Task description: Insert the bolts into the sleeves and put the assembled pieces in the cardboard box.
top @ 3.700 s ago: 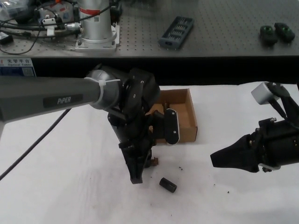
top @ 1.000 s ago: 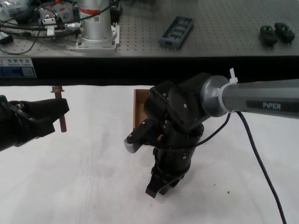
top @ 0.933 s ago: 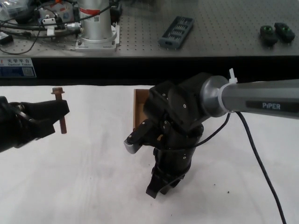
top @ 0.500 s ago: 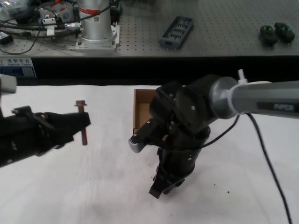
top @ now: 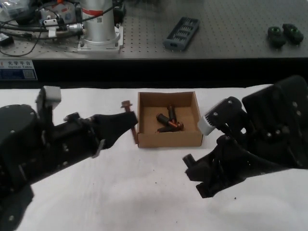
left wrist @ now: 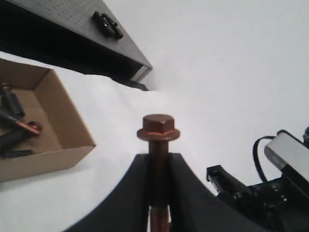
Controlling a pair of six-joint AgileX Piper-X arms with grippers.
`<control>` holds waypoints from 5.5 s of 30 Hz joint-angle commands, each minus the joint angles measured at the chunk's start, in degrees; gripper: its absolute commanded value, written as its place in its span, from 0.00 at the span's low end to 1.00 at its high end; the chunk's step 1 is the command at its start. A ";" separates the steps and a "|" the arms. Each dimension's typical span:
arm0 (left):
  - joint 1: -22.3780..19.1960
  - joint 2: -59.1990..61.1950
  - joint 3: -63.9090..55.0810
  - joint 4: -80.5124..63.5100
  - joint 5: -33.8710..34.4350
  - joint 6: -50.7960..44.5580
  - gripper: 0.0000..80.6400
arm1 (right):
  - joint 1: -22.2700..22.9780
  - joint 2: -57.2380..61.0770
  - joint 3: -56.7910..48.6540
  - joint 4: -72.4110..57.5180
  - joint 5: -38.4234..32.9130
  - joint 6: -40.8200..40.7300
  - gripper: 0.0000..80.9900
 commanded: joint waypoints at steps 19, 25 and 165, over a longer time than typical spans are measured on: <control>-6.36 5.67 -7.49 -5.55 11.85 -0.36 0.01 | -0.55 0.45 6.67 -13.57 -18.95 2.77 0.00; -6.36 5.67 -7.49 -5.55 9.50 5.73 0.01 | -1.13 0.45 6.67 -15.77 -20.25 2.78 0.00; 0.93 3.41 -0.61 9.36 10.35 12.61 0.45 | -14.78 31.42 -29.52 -13.70 -20.60 13.84 0.05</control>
